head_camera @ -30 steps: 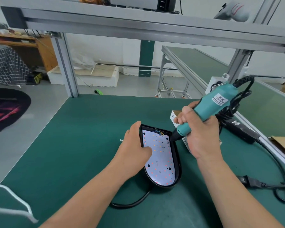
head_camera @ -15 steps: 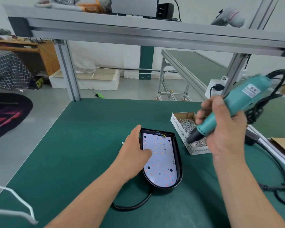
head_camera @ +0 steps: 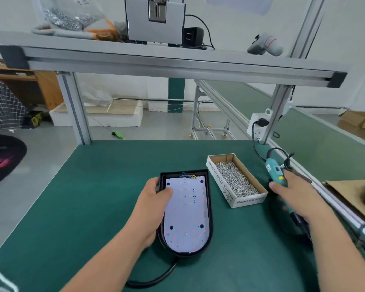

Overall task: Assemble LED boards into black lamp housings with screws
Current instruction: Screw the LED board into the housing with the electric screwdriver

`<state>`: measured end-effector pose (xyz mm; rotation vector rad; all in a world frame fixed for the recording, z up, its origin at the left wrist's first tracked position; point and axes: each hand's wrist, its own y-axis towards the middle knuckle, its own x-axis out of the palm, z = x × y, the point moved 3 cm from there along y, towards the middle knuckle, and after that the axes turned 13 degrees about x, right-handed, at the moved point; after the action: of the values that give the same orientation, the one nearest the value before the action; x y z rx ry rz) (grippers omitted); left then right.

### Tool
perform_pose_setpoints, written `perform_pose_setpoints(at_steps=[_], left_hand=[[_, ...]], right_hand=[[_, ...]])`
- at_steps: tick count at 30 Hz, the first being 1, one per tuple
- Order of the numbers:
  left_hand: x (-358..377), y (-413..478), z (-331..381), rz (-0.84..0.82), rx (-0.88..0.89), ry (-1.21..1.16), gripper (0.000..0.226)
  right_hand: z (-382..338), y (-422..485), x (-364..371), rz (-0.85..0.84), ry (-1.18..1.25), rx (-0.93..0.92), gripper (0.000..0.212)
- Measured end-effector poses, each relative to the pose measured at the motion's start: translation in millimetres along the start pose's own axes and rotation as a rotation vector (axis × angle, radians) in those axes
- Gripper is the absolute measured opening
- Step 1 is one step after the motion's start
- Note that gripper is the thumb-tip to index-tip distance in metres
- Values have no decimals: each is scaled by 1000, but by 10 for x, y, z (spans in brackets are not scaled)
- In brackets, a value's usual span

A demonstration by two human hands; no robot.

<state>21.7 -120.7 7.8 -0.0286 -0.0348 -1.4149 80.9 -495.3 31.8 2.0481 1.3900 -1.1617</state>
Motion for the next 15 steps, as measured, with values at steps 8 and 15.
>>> perform_pose_setpoints(at_steps=[8,15], left_hand=[[-59,-21,91,0,-43,-252,21],[-46,-31,124,-90,-102,-389,37]], right_hand=[[-81,-99,69,15,-377,-46,31],[-336,-372,-57,362,-5,-240,17]])
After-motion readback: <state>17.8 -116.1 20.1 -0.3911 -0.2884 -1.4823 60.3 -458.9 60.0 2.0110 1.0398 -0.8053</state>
